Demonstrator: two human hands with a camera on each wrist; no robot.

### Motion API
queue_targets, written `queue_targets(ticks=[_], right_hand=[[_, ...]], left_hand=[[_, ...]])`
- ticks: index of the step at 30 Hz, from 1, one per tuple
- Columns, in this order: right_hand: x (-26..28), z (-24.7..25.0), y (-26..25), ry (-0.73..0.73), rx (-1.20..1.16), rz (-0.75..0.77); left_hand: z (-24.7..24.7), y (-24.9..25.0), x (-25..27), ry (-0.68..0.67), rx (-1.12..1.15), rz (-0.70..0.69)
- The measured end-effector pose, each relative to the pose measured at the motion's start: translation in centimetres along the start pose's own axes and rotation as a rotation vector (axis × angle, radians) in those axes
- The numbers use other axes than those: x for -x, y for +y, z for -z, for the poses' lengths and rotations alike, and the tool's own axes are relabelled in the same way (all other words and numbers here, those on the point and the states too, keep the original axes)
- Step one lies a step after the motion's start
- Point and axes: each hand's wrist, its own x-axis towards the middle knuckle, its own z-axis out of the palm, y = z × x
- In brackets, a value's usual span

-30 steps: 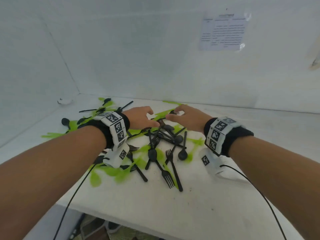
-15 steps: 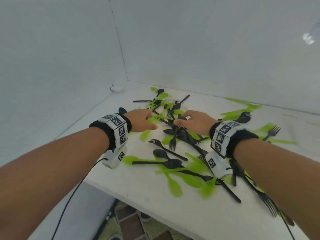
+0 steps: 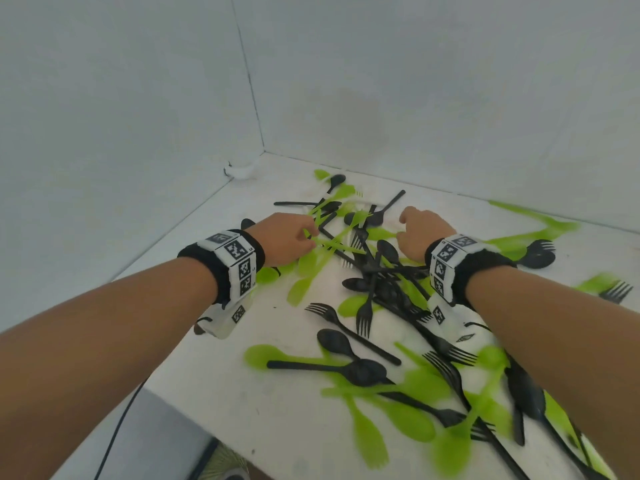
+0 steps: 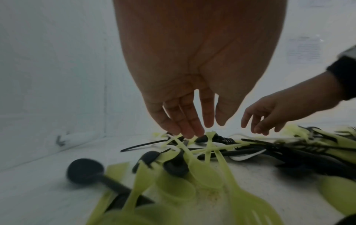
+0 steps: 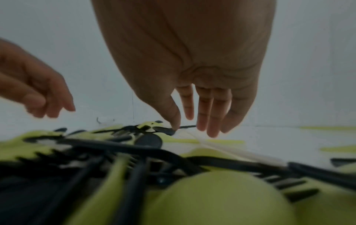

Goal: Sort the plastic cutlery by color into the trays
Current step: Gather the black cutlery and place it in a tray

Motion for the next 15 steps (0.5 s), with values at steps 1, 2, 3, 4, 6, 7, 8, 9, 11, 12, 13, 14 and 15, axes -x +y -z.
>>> queue_targets(ticks=[1,2,3,4,6,7,8,9,11,12,13,14,15], right_hand=[[-0.4,0.0,0.5,-0.022,0.056,-0.016],[-0.7,-0.2,0.9,-0.051,0.109,-0.027],[-0.9,-0.3,1.1,-0.078,0.149,-0.033],[-1.1,-0.4,1.3,-0.093,0.175,-0.033],[-1.5,-0.7,1.4,-0.093,0.185,-0.033],[-1.6,-0.7,1.3,-0.09,0.171,-0.036],[-1.8,-0.8,1.2,-0.085,0.142,-0.044],[-1.9,-0.7,1.2,-0.077,0.102,-0.058],[-1.9,-0.5,1.1,-0.028,-0.003,-0.097],[-1.9,-0.3,0.9,0.011,-0.063,-0.115],[-1.8,-0.2,0.7,0.047,-0.125,-0.13],[-1.8,-0.2,0.5,0.076,-0.182,-0.142],[-1.7,-0.2,0.1,0.094,-0.225,-0.153]], left_hand=[[-0.1,0.5,-0.5,0.009,-0.028,-0.057],[-0.4,1.0,-1.1,0.011,-0.069,-0.118],[-0.6,1.5,-1.7,0.0,-0.12,-0.175],[-0.9,2.0,-2.4,-0.019,-0.187,-0.225],[-1.5,2.8,-3.8,-0.036,-0.364,-0.321],[-1.8,3.1,-4.4,-0.033,-0.445,-0.372],[-2.0,3.3,-5.1,-0.03,-0.508,-0.416],[-2.1,3.4,-5.8,-0.029,-0.561,-0.451],[-2.1,3.4,-7.2,-0.032,-0.649,-0.504],[-2.1,3.3,-7.8,-0.032,-0.676,-0.531],[-2.0,3.3,-8.3,-0.029,-0.681,-0.564],[-2.0,3.2,-8.8,-0.026,-0.669,-0.602],[-1.9,3.0,-9.1,-0.024,-0.65,-0.641]])
